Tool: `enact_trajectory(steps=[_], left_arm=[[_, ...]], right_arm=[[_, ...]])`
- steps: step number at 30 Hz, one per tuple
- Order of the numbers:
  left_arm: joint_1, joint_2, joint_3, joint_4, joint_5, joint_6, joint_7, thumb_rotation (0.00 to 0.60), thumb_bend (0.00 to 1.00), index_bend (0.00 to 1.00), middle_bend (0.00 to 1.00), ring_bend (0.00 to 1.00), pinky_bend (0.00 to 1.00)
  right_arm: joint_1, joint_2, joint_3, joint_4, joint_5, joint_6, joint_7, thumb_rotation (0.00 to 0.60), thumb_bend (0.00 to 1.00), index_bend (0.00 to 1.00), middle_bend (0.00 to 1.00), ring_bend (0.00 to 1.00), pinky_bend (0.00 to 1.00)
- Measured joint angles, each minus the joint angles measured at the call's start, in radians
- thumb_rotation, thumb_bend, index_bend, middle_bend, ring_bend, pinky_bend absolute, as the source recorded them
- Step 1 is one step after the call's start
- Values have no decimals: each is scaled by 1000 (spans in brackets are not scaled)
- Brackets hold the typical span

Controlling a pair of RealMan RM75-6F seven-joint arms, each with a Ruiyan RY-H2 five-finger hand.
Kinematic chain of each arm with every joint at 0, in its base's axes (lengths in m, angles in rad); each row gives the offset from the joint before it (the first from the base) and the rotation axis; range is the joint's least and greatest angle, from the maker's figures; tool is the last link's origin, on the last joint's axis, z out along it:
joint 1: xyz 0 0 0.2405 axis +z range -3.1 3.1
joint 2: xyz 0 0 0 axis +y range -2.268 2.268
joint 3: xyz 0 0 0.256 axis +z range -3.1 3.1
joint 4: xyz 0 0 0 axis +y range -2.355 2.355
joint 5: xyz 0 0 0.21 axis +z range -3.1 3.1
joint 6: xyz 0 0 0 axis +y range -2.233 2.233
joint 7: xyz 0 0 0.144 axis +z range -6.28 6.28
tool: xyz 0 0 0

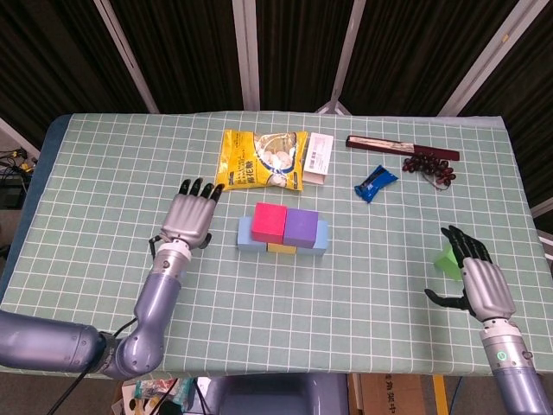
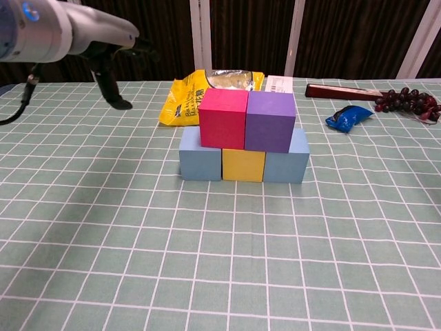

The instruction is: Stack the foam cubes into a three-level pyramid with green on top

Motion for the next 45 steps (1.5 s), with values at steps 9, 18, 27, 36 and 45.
enact_trajectory(steps=[9,18,27,36,45], left_arm=[[88,11,107,-16,57,-37,-79,600,436,0,91,20,0],[115,-33,162,14,97,-64,-101,600,417,0,95,20,0],[155,-43,203,3,234,10,-127,600,170,0,92,20,0],[307,-44,331,-23,585,230,-225,600,131,0,75,20,0],[554,-4,505,-21,936,446,-382,600,128,0,62,20,0]], right_arm=[[3,-6,-5,-1,0,-3,-15,600,206,0,0,0,0],[4,-9,-7,2,3,-5,-20,600,207,0,0,0,0],[4,-11,-13,4,-4,-5,-28,600,206,0,0,0,0],[4,-21,-25,12,-14,-6,-53,600,207,0,0,0,0],[5,-32,-44,18,-47,-7,-83,600,207,0,0,0,0]])
